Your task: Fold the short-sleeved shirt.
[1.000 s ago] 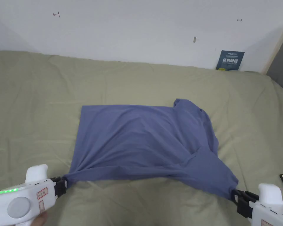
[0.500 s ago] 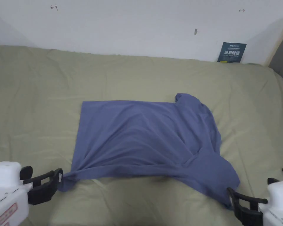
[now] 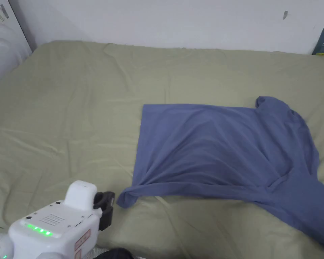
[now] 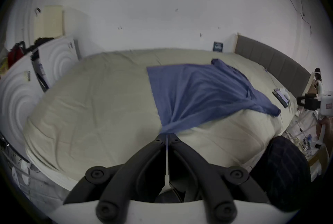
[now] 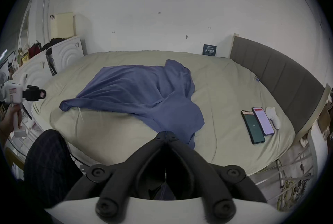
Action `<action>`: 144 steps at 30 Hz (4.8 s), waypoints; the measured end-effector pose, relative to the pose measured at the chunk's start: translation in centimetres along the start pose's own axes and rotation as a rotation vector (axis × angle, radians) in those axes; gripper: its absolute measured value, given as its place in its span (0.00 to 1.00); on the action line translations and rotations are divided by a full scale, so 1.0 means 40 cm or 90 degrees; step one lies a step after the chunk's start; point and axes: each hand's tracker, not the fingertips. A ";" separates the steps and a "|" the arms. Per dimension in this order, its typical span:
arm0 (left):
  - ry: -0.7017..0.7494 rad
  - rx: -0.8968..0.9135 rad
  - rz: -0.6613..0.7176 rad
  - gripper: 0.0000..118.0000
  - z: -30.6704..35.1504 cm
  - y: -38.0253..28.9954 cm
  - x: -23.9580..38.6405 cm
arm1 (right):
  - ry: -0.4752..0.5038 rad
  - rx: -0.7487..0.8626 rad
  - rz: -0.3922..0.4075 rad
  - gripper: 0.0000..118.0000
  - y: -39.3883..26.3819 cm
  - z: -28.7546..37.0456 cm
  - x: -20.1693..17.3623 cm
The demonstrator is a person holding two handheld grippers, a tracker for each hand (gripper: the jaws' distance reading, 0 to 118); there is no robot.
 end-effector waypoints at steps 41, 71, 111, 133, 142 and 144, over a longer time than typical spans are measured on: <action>-0.018 -0.091 0.055 0.00 -0.177 0.072 0.054 | -0.001 -0.249 -0.059 0.41 -0.017 -0.394 0.153; -0.023 -0.115 0.250 0.00 -0.536 0.473 -0.109 | 0.142 -0.185 -0.183 0.02 0.525 -0.713 0.251; 0.129 0.248 0.008 0.00 0.009 0.076 0.176 | -0.019 0.133 0.043 0.01 0.083 -0.092 -0.073; 0.086 -0.147 0.012 0.40 -0.572 0.238 0.008 | -0.011 0.069 0.014 0.07 0.163 -0.276 -0.055; 0.022 -0.114 0.071 0.07 -0.526 0.266 0.003 | -0.033 0.004 0.037 0.11 0.176 -0.335 -0.004; 0.015 -0.099 0.070 0.07 -0.503 0.277 0.007 | -0.032 -0.017 0.028 0.18 0.182 -0.383 0.031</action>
